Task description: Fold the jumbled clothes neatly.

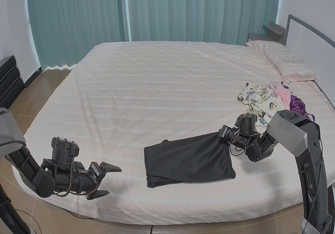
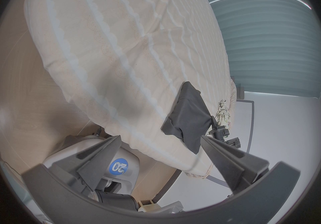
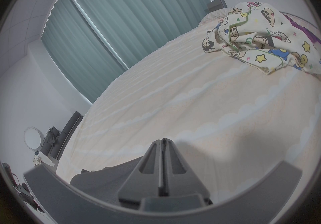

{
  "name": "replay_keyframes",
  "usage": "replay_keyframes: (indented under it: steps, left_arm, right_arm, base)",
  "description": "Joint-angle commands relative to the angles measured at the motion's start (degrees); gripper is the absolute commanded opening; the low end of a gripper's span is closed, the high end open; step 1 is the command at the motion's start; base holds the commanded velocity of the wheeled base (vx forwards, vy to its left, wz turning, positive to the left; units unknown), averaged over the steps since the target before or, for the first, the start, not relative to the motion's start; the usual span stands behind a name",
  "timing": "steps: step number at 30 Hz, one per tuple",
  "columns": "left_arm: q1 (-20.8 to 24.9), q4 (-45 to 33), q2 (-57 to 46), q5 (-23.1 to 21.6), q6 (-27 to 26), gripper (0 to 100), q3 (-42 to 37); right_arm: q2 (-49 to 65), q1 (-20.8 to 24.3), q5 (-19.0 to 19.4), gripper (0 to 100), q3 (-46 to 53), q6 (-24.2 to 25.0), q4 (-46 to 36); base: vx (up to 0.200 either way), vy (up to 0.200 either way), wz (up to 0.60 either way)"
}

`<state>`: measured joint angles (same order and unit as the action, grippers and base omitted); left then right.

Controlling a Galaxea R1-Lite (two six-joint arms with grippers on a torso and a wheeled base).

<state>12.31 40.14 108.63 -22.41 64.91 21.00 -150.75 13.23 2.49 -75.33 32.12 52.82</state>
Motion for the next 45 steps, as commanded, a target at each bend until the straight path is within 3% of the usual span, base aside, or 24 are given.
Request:
replay_keyframes:
  steps: [1, 2, 3, 13, 20, 26, 35, 45]
  left_arm:
    - [0.0, 0.1, 0.1, 0.0, 0.0, 100, 0.0]
    - [0.0, 0.1, 0.1, 0.0, 0.0, 100, 0.0]
    - [0.0, 0.0, 0.1, 0.0, 0.0, 100, 0.0]
    - [0.0, 0.0, 0.1, 0.1, 0.0, 100, 0.1]
    - [-0.1, 0.1, 0.1, 0.0, 0.0, 100, 0.1]
    - [0.0, 0.1, 0.1, -0.1, -0.1, 100, 0.0]
    - [0.0, 0.1, 0.1, 0.0, 0.0, 100, 0.0]
    - [0.0, 0.1, 0.1, 0.1, 0.0, 100, 0.0]
  right_arm:
    - [-1.0, -0.3, 0.0, 0, -0.9, 0.0, 0.0]
    - [-1.0, -0.3, 0.0, 0, -1.0, 0.0, 0.0]
    - [-1.0, -0.3, 0.1, 100, -1.0, 0.0, 0.0]
    - [1.7, -1.4, 0.0, 100, 1.1, 0.1, 0.5]
    - [11.4, -0.1, 0.2, 100, 16.6, 0.1, 0.7]
    - [13.6, 1.3, 0.8, 100, 25.1, 0.3, 4.1]
    - [13.8, 0.9, 0.9, 100, 27.5, 2.5, 5.6]
    - [14.8, 1.9, 0.9, 100, 29.8, 2.0, 7.0]
  base:
    - [0.0, 0.0, 0.0]
    - [0.0, 0.0, 0.0]
    - [0.0, 0.0, 0.0]
    - [0.0, 0.0, 0.0]
    - [0.0, 0.0, 0.0]
    - [0.2, 0.0, 0.0]
    - [0.2, 0.0, 0.0]
    - [0.0, -0.02, 0.0]
